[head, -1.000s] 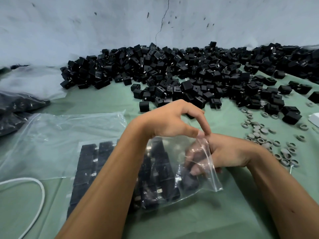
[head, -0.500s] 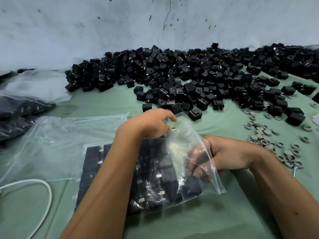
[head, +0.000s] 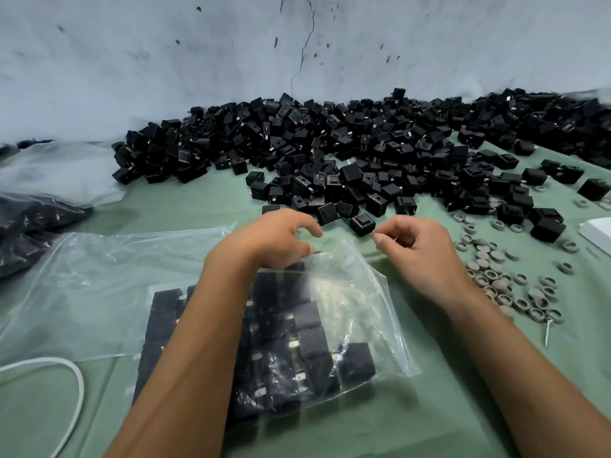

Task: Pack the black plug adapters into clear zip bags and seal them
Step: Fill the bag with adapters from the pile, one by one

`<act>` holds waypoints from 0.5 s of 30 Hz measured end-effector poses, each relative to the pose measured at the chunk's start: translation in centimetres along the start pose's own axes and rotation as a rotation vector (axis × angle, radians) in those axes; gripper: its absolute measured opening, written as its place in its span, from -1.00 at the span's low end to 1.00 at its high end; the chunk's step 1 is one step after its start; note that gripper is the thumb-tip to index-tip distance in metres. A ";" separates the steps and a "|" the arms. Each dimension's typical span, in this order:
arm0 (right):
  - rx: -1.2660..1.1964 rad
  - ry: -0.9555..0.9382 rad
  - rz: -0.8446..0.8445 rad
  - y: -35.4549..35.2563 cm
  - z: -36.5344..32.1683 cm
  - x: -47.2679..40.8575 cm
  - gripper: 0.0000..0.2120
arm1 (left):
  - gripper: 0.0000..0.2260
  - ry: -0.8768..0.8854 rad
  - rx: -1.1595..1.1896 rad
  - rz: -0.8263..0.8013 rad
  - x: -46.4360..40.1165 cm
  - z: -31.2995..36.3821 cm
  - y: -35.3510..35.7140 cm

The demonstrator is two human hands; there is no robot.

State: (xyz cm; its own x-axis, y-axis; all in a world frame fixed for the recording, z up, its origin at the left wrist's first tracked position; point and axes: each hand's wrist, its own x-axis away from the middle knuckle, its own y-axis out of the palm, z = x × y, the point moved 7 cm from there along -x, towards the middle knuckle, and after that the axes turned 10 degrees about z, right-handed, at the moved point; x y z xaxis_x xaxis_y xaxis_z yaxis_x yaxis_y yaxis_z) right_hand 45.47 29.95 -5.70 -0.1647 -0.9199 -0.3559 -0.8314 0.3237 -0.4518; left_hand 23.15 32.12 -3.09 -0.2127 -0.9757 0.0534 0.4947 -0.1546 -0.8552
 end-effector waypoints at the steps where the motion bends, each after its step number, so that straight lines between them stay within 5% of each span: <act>1: 0.175 -0.117 0.063 -0.1 -0.6 -0.1 -0.95 | -0.76 0.016 0.013 0.022 -0.1 0.2 -0.1; 6: 0.534 -0.296 -0.141 3.1 -0.6 -0.3 -0.47 | -0.80 0.110 0.056 0.106 -0.4 1.1 -0.5; 9: 0.588 -0.280 -0.256 4.4 0.0 -0.1 -0.50 | -0.80 0.143 0.058 0.106 -0.4 1.6 -0.4; 15: 0.424 -0.254 -0.044 1.9 -0.4 -0.5 -0.66 | -0.77 0.226 0.176 0.063 -0.3 3.3 0.4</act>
State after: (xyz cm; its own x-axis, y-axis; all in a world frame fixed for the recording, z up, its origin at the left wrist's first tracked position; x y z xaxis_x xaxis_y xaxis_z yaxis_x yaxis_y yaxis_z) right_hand 43.70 30.98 -6.02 0.0444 -0.8687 -0.4933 -0.5372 0.3956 -0.7449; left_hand 26.20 31.84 -1.70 -0.3494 -0.9279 -0.1303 0.6471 -0.1384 -0.7498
